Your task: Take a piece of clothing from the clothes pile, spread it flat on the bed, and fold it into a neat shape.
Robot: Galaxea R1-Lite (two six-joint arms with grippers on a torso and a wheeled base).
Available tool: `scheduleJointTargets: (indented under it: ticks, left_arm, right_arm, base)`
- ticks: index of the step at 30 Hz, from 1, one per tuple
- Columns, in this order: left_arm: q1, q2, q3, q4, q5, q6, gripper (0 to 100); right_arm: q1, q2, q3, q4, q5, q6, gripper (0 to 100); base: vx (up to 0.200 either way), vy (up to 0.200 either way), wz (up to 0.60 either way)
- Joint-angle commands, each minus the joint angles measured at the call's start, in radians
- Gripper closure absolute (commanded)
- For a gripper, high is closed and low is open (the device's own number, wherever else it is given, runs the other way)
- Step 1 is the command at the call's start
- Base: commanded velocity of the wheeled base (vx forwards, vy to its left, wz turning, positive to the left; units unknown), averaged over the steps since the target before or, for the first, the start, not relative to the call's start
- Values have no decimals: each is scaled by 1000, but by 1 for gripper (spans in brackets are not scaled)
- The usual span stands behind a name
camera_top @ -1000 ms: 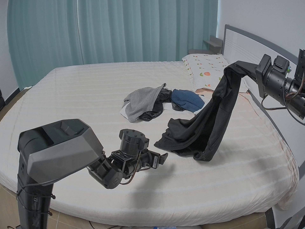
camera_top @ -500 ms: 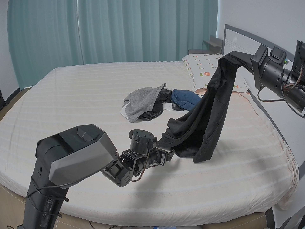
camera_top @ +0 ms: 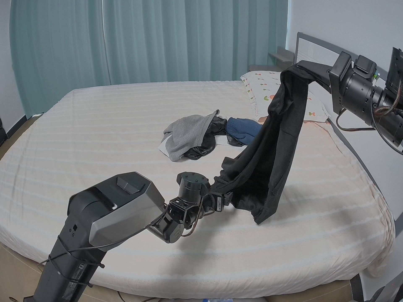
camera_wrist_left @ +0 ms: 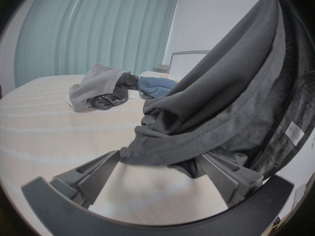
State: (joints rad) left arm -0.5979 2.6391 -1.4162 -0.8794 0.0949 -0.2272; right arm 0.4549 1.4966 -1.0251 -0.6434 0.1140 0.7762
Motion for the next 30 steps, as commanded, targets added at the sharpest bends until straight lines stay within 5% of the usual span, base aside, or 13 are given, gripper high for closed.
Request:
scheduleJointTargets:
  ticks: [1, 11, 16, 24, 30]
  left_arm:
    - [4, 47, -83, 3, 60, -35, 100]
    - [16, -143, 155, -3, 72, -195, 100]
    - [36, -404, 347, 17, 75, -248, 100]
    - [102, -685, 292, 260, 120, -250, 100]
    - [113, -795, 279, 283, 175, -305, 100]
  right_arm:
    - [-10, -2, 14, -2, -1, 0, 100]
    - [-91, 33, 59, -2, 10, 8, 100]
    - [-151, 119, 108, -2, 27, -2, 100]
    - [-196, 232, -55, -65, -10, -3, 100]
    - [-206, 169, -135, -70, -8, 6, 100]
  base:
    - [0, 0, 0]
    - [0, 0, 0]
    - [0, 0, 0]
    - [0, 0, 0]
    - [0, 0, 0]
